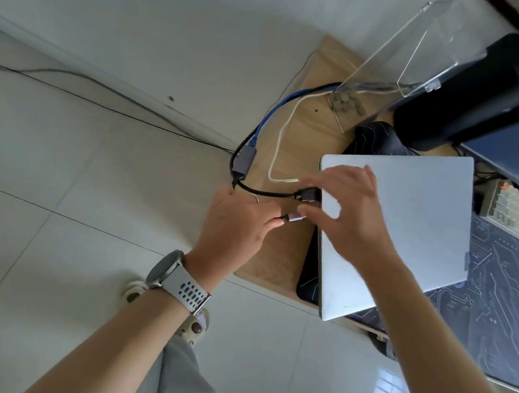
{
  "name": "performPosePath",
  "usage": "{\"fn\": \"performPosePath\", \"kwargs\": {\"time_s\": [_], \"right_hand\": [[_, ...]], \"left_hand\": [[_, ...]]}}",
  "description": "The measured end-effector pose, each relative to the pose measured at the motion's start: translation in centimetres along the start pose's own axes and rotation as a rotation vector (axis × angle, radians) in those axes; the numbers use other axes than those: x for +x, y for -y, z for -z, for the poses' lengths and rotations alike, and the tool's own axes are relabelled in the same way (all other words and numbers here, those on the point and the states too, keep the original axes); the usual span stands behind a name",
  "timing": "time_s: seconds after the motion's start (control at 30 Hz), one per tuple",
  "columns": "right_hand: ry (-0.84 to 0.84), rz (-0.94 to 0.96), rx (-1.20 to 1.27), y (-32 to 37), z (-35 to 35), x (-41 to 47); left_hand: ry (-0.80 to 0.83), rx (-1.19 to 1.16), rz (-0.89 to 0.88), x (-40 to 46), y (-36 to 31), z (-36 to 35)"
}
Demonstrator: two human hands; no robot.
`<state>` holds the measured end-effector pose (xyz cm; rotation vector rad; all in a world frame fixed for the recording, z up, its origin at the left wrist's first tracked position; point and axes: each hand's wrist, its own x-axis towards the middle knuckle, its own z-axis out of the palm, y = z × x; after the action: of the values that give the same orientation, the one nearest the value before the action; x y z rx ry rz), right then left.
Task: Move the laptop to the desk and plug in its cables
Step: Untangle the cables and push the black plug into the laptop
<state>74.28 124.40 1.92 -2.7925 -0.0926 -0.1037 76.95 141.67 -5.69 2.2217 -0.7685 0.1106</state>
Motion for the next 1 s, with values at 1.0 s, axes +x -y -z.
{"fn": "performPosePath", "kwargs": {"time_s": [1.0], "right_hand": [[0.175, -0.024, -0.152, -4.7, 2.5, 3.2]], "left_hand": [[-0.223, 0.024, -0.050, 0.8, 0.0, -4.8]]}}
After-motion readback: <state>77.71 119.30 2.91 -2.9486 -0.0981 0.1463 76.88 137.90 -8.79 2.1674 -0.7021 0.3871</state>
